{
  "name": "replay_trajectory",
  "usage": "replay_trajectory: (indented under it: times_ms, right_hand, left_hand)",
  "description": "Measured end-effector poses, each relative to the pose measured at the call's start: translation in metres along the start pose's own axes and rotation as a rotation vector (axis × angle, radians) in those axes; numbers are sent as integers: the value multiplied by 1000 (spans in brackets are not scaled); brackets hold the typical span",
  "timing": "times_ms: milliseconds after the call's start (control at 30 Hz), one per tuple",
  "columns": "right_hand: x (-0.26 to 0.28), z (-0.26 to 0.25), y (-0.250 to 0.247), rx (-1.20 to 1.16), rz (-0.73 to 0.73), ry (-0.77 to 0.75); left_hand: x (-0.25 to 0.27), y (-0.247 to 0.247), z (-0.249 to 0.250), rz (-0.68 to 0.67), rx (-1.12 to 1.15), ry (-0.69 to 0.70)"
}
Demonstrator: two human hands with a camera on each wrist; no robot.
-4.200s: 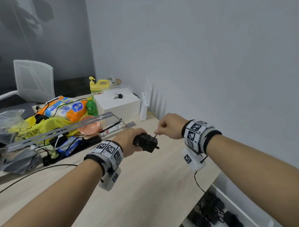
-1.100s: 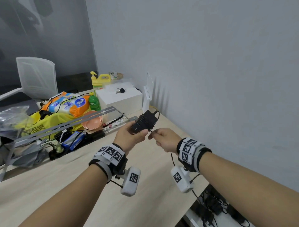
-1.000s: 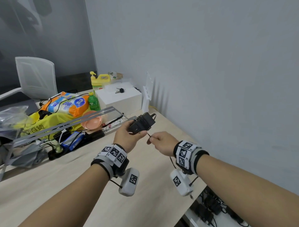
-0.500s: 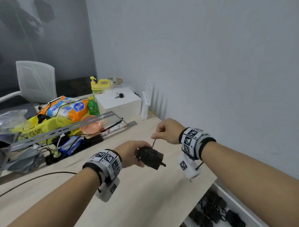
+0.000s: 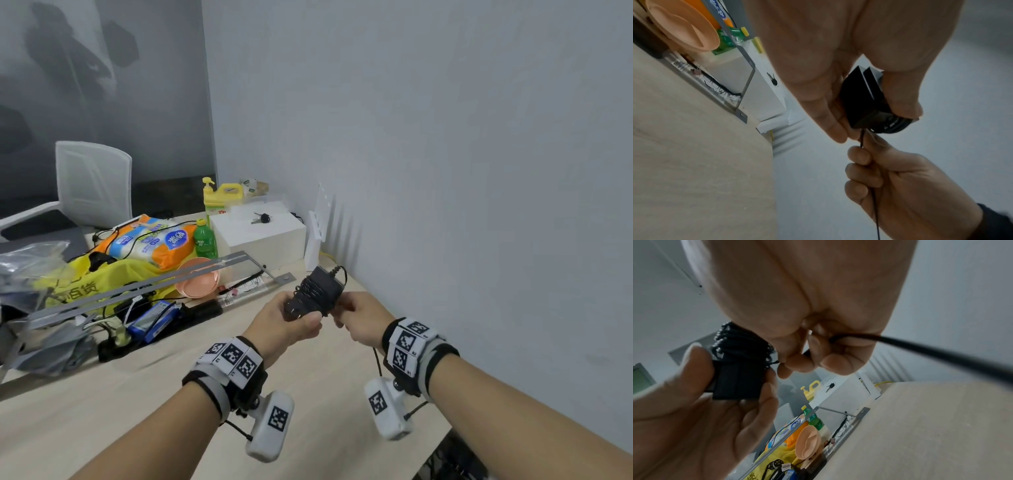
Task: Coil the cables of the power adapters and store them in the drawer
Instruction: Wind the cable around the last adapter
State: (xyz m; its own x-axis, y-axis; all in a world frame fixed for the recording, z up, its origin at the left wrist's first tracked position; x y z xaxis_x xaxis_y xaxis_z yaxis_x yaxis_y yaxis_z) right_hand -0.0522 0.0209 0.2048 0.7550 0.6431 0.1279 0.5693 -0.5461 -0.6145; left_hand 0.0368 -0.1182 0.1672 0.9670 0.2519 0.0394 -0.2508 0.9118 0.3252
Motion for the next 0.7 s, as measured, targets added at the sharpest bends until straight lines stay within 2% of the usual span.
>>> replay_trajectory:
  times_ms: [167, 267, 367, 533, 600, 700]
  right_hand:
    - [-4, 2, -4, 8, 46, -15]
    - [-3, 5, -4, -18, 52, -22]
    - [0, 6, -3, -11, 53, 19]
    - [10, 11, -2, -46, -15, 131]
    - [12, 10, -7, -30, -24, 133]
    - [15, 1, -18, -80, -54, 62]
  left_hand:
    - [5, 12, -2, -126, 44, -11]
    - [8, 18, -3, -109, 31, -8]
    - [7, 20, 0, -20, -12, 9]
    - [-9, 6, 4, 204, -196, 22]
    - [-17, -9, 2, 307, -326, 21]
    - [-20, -21, 3, 385, -512, 12]
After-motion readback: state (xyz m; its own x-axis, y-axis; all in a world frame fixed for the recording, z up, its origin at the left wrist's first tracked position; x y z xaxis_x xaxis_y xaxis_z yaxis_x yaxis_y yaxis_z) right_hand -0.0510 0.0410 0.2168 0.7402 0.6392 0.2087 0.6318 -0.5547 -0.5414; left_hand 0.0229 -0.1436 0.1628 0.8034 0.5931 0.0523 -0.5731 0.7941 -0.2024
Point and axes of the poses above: each hand's wrist, its own x-axis away from the middle knuckle, its own y-axis out of the palm, z = x × y, the point moved 3 cm from there along -x, towards the middle knuckle
